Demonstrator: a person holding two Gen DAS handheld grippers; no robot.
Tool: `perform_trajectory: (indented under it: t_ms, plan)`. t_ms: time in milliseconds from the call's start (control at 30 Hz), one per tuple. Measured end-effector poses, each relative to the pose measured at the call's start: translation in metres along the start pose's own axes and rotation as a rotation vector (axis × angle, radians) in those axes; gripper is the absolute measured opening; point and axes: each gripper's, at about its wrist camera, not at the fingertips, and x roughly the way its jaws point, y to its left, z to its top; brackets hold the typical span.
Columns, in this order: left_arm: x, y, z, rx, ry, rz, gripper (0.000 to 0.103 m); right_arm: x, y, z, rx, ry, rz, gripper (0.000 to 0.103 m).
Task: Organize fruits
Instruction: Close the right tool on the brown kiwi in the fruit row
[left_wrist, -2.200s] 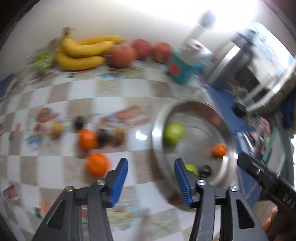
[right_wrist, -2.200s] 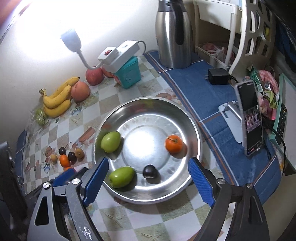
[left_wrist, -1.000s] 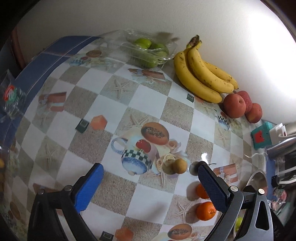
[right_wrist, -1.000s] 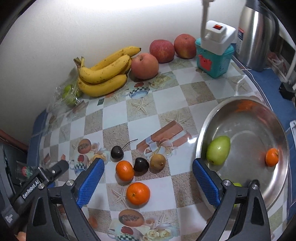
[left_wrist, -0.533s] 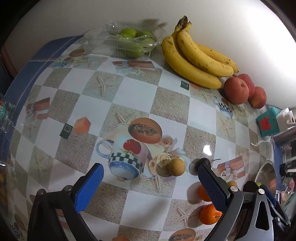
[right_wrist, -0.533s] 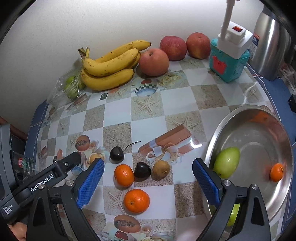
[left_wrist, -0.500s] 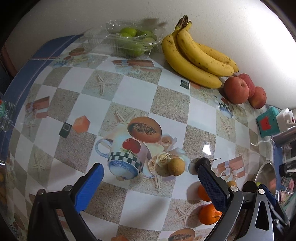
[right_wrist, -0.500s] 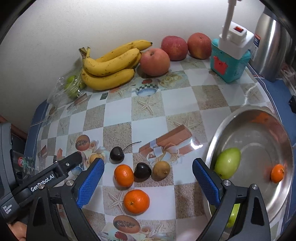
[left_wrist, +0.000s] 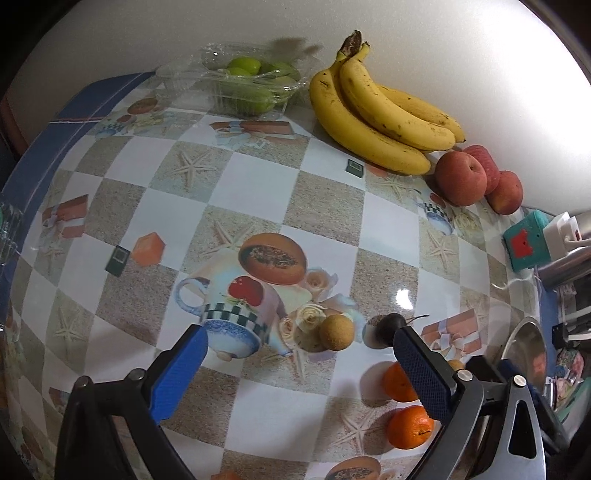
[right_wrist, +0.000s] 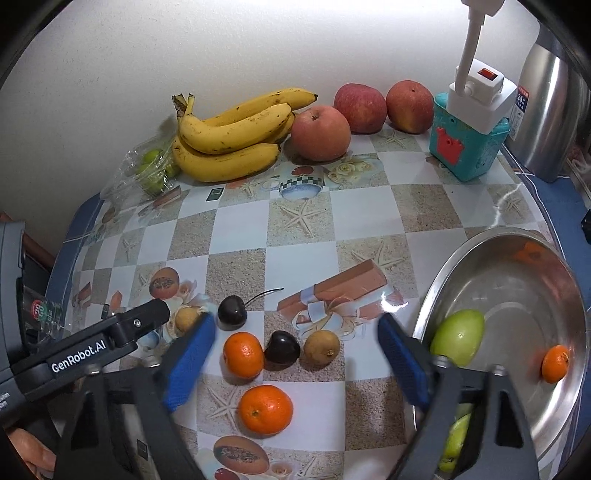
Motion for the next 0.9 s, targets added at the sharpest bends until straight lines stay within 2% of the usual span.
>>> perform_trajectory:
  t_ms: [67,200,267,333,500,667,900]
  plan:
    - [0.001,-0.002,-0.001,0.011,0.001,-0.007,0.086,0.004,-0.002,-0.001,0.007,0.016,-0.007,0.075]
    - [0.006,-0.006,-0.003,0.025,0.010,-0.026,0.073,0.011,-0.010,-0.004,0.050,0.047,-0.002,0.060]
    - [0.008,-0.009,-0.004,0.033,0.017,-0.037,0.057,0.014,-0.017,-0.006,0.078,0.067,0.002,0.053]
    - [0.011,-0.010,-0.005,0.039,0.024,-0.037,0.048,0.018,-0.019,-0.008,0.087,0.082,0.004,0.046]
    - [0.017,-0.013,-0.008,0.046,0.036,-0.049,0.039,0.028,-0.029,-0.014,0.134,0.118,0.024,0.037]
    - [0.022,-0.015,-0.010,0.050,0.048,-0.062,0.022,0.032,-0.037,-0.017,0.178,0.125,0.054,0.028]
    - [0.019,-0.017,-0.009,0.055,0.036,-0.073,0.020,0.030,-0.042,-0.017,0.203,0.120,0.067,0.026]
